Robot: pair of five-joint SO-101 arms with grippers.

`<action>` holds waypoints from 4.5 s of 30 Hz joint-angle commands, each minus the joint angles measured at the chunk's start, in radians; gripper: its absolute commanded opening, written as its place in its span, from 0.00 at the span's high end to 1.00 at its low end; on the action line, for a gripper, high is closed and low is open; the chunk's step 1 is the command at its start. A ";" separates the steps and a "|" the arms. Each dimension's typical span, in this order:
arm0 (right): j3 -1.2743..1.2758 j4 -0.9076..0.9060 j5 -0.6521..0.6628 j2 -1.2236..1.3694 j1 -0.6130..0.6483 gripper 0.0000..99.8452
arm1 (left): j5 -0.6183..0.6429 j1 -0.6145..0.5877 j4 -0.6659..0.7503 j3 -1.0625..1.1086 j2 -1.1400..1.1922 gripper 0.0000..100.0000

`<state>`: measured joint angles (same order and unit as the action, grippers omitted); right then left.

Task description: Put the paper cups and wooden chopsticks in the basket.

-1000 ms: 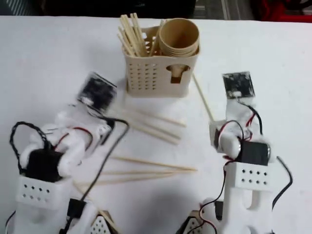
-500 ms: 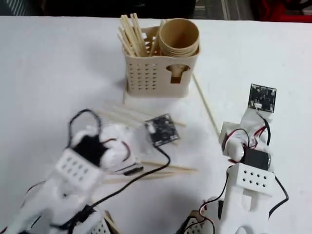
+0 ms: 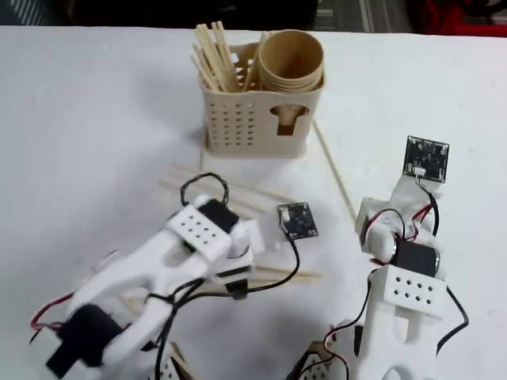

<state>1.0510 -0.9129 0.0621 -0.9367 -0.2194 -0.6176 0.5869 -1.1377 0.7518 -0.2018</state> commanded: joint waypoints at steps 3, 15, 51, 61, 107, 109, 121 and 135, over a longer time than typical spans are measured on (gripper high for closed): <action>-0.003 0.016 -0.005 -0.013 -0.012 0.98 | 0.069 0.005 0.091 -0.017 0.074 0.70; 0.011 0.019 -0.005 -0.021 -0.012 0.98 | 0.086 0.031 0.034 -0.210 0.343 0.87; 0.012 0.019 -0.005 -0.021 -0.013 0.98 | 0.143 -0.154 -0.339 -0.456 -0.120 0.98; 0.014 0.019 -0.005 -0.021 -0.013 0.98 | 0.259 -0.183 -0.442 -0.887 -0.165 0.98; 0.051 0.094 -0.003 -0.021 -0.013 0.98 | 0.440 -0.331 0.470 -1.267 0.340 0.97; 0.051 0.094 -0.003 -0.021 -0.013 0.98 | 0.440 -0.338 0.463 -1.261 0.341 0.94; 0.051 0.093 -0.005 -0.015 -0.013 0.98 | 0.431 -0.338 0.123 -1.306 0.206 0.86; 0.052 0.090 -0.005 -0.013 -0.013 0.98 | 0.319 -0.360 -0.391 -1.298 0.065 0.86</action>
<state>1.1063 -0.8378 0.0621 -0.9398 -0.2194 -0.2647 0.2386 -1.4354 -0.5017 -0.0867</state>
